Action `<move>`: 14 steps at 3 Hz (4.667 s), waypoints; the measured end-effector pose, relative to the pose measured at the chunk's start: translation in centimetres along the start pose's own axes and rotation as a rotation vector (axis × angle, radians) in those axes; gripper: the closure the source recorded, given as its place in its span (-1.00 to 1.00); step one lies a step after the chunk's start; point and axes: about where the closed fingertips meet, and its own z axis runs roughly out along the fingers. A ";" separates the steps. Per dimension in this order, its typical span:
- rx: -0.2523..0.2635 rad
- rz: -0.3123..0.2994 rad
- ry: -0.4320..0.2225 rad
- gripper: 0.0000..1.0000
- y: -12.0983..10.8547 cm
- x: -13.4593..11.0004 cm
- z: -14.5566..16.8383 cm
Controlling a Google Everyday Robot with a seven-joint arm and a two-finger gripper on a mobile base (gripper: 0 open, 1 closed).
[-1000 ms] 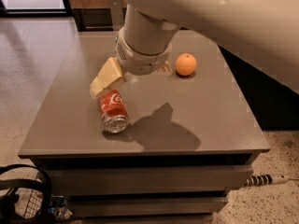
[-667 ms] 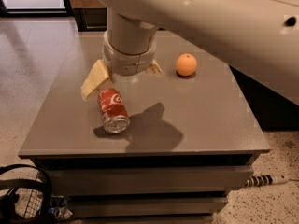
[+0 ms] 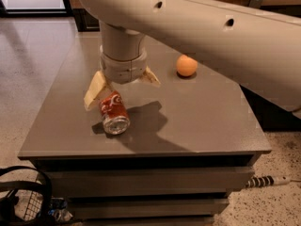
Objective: Place coke can upright
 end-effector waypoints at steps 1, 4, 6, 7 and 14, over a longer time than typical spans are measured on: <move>-0.009 0.010 0.044 -1.00 -0.6 0.2 1.4; -0.046 -0.032 0.077 -0.24 0.7 -0.3 3.6; -0.046 -0.034 0.071 0.69 0.8 -0.3 3.5; -0.046 -0.035 0.068 1.00 0.8 -0.4 3.5; -0.229 -0.513 -0.629 1.00 0.2 -1.8 -7.3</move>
Offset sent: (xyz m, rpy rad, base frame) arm 0.0076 0.0010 -0.0416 -0.0028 0.1175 0.0190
